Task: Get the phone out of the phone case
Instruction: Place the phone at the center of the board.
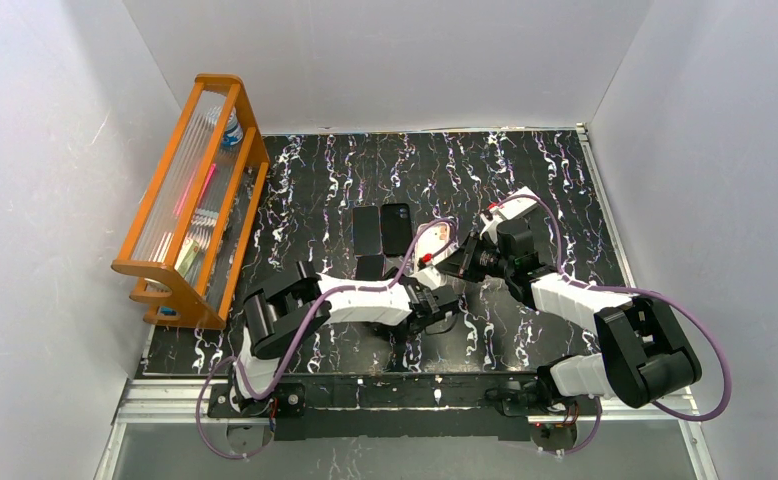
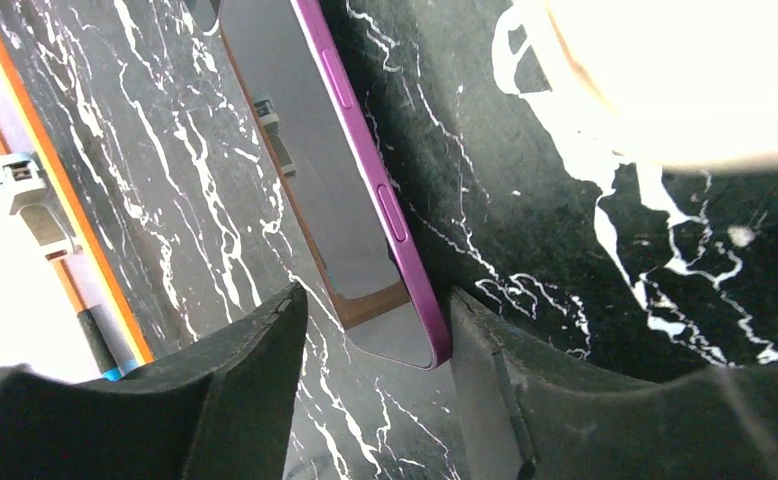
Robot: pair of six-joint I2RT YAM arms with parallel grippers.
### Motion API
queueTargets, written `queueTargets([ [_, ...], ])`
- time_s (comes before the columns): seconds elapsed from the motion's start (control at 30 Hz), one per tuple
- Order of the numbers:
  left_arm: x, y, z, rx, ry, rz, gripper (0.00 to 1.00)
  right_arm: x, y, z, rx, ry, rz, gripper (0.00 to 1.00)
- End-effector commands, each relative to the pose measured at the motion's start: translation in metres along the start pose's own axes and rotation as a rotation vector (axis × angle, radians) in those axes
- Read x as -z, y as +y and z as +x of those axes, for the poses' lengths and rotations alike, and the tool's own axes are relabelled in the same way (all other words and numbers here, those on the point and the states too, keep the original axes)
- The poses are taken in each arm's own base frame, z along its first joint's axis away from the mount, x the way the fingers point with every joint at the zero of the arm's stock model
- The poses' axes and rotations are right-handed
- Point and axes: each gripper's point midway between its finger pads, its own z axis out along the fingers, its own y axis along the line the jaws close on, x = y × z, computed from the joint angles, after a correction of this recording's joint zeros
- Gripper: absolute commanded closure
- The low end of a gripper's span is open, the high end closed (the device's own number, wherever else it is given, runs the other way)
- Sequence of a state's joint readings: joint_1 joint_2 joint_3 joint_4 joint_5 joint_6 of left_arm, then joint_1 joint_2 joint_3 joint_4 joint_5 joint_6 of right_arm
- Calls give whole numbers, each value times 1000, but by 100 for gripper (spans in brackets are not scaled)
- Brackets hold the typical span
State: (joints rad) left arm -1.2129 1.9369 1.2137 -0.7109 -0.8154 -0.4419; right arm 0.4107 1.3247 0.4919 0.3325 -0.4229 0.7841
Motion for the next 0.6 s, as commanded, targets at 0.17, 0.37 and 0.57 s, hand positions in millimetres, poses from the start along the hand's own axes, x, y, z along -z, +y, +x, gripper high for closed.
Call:
queueTargets([
  [0.17, -2, -9, -34, 260, -26, 217, 37, -1, 3, 1, 35, 10, -20, 99],
  [0.37, 3, -19, -30, 297, -1, 331, 31, -3, 2, 5, 33, 35, -23, 99],
  [0.57, 7, -12, -19, 311, 16, 365, 28, -9, 7, 7, 33, 65, -46, 99],
])
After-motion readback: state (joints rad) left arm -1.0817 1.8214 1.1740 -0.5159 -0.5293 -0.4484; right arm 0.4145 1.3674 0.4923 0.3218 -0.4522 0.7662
